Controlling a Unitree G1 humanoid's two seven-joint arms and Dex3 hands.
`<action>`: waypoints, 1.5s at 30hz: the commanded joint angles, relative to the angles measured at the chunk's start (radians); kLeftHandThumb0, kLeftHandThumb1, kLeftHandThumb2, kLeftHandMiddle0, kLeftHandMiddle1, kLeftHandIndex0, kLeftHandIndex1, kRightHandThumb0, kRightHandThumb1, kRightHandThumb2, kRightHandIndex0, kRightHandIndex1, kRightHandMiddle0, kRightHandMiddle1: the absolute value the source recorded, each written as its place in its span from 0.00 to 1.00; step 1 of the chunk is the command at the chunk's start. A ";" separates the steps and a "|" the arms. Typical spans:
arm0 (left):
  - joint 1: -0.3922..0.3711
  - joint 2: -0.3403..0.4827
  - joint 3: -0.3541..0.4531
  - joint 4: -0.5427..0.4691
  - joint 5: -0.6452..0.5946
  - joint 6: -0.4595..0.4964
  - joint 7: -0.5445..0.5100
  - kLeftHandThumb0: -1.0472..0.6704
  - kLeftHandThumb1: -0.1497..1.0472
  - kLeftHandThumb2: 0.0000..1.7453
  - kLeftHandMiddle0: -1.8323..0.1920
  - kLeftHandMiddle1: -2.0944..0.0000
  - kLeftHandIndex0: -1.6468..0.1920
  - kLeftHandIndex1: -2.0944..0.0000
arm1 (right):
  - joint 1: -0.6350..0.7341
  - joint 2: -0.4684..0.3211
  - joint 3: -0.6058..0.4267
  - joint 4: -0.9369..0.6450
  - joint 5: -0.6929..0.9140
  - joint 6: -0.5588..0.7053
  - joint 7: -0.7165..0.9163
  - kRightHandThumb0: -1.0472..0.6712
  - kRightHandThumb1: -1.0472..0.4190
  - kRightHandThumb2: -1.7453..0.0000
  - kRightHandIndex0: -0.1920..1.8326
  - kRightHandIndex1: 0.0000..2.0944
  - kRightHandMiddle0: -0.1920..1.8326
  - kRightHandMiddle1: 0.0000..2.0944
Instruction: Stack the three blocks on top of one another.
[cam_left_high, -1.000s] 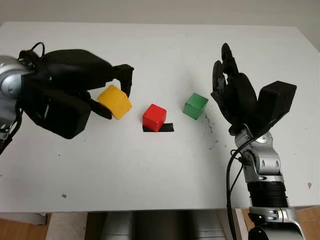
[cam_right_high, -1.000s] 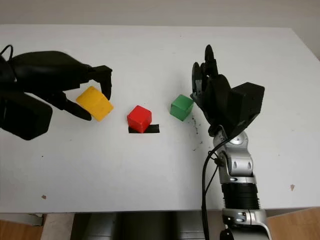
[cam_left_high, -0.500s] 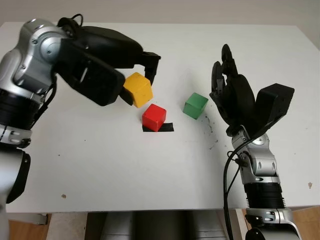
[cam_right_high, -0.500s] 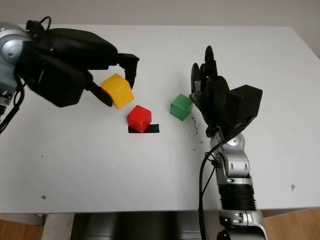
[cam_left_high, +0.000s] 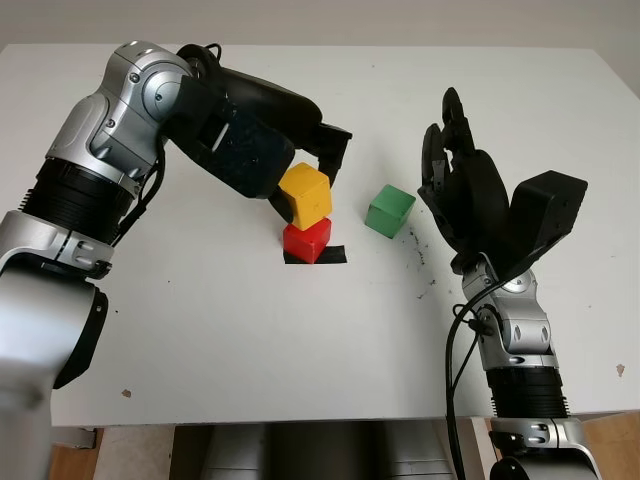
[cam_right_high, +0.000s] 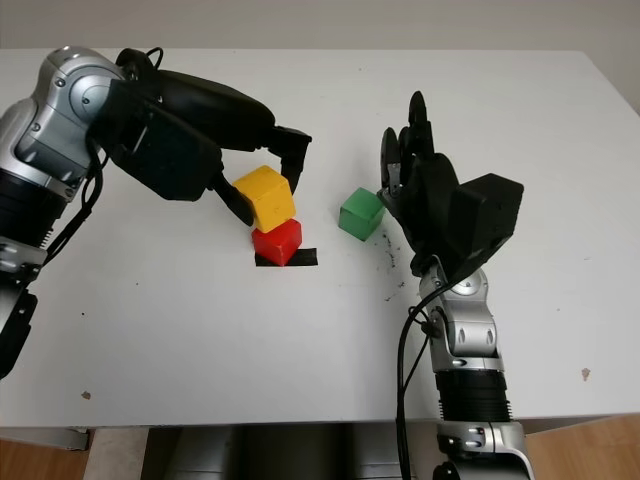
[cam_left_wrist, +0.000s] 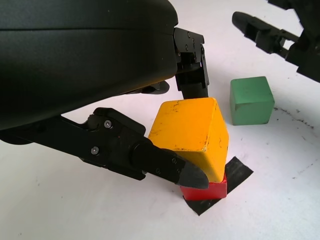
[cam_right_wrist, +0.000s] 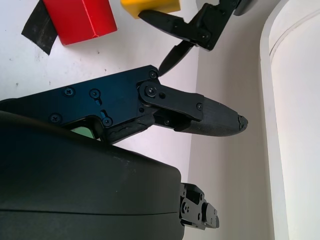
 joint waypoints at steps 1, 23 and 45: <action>-0.044 -0.013 -0.009 0.011 0.004 0.005 0.008 0.36 1.00 0.07 0.78 0.98 0.77 0.16 | 0.009 0.002 0.001 -0.014 0.000 0.002 -0.003 0.24 0.00 0.64 0.00 0.00 0.00 0.00; 0.055 -0.008 0.000 -0.125 0.037 0.230 0.083 0.43 1.00 0.08 0.73 0.96 0.73 0.07 | 0.009 0.012 0.002 -0.021 -0.001 0.010 -0.020 0.23 0.00 0.64 0.00 0.00 0.00 0.00; 0.090 -0.008 -0.047 -0.253 0.135 0.427 0.037 0.42 1.00 0.10 0.82 0.57 0.71 0.02 | 0.005 0.008 0.008 -0.024 -0.006 0.010 -0.018 0.24 0.00 0.63 0.00 0.00 0.00 0.00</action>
